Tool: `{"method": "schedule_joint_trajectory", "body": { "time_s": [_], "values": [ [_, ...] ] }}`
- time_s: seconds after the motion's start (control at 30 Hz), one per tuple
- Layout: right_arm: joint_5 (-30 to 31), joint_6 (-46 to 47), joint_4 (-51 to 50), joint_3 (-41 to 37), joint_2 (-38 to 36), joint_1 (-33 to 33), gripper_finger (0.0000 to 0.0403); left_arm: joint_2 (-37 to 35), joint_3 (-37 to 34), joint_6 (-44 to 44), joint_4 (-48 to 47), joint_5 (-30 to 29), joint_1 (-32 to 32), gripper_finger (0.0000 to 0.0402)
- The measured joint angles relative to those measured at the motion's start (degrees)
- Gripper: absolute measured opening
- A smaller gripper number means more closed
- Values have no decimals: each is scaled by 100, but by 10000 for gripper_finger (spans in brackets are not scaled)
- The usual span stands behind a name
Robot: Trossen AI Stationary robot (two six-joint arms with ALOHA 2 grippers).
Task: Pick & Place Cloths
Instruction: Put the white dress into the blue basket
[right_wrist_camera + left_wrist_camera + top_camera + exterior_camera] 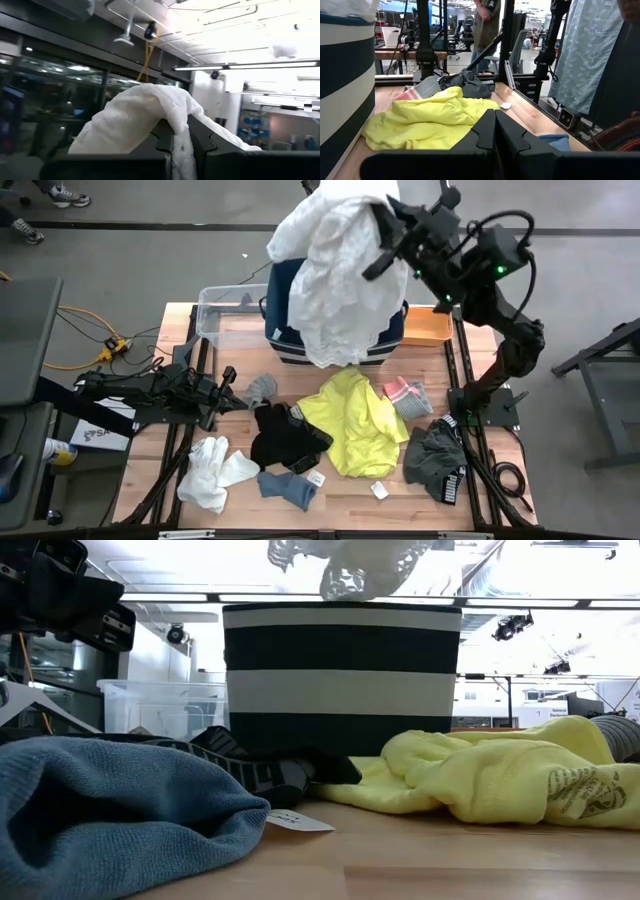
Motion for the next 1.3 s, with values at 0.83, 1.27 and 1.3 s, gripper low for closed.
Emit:
{"method": "schedule_joint_trajectory", "body": {
  "time_s": [0.83, 1.27, 1.3],
  "values": [
    [-1929, 1384, -3860, -9, 365, -1822, 11, 0, 2, -2, 0, 0, 1, 1],
    [-2631, 1357, -4737, -11, 1360, -1917, 11, -2, 0, -2, 0, -1, 1, 1],
    [-2633, 1357, -4790, -11, 1433, -1936, 11, -2, 1, -1, 0, -1, 0, 1]
  ]
}}
